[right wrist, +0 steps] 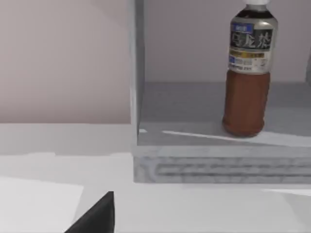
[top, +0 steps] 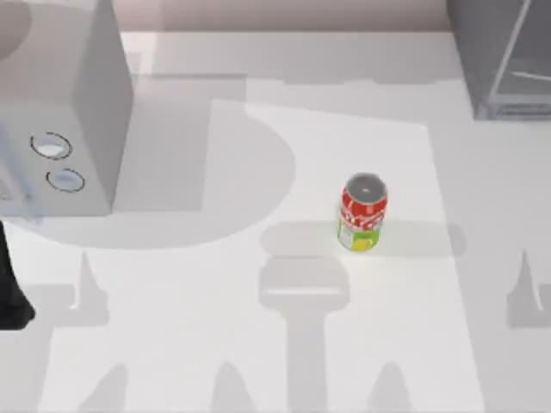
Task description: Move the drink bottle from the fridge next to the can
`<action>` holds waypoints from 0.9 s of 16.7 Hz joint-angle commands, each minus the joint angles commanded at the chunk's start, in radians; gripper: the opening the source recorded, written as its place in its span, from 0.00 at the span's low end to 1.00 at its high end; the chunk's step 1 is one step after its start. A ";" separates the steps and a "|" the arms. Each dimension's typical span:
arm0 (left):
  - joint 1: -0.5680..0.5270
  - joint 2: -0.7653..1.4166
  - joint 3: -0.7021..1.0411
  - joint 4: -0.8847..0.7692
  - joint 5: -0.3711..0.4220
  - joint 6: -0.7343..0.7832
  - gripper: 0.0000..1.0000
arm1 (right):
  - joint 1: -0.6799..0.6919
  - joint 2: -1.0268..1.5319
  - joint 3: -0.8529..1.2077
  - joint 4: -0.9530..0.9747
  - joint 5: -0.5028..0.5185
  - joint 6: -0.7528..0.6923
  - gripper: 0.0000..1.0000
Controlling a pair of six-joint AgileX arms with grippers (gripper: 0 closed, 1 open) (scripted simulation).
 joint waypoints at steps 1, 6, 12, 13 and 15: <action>0.000 0.000 0.000 0.000 0.000 0.000 1.00 | 0.000 0.000 0.000 0.000 0.000 0.000 1.00; 0.000 0.000 0.000 0.000 0.000 0.000 1.00 | -0.019 0.105 0.074 0.084 -0.010 0.001 1.00; 0.000 0.000 0.000 0.000 0.000 0.000 1.00 | -0.075 0.579 0.323 0.367 -0.060 0.008 1.00; 0.000 0.000 0.000 0.000 0.000 0.000 1.00 | -0.086 0.692 0.372 0.423 -0.071 0.009 1.00; 0.000 0.000 0.000 0.000 0.000 0.000 1.00 | -0.108 0.933 0.472 0.537 -0.092 0.012 1.00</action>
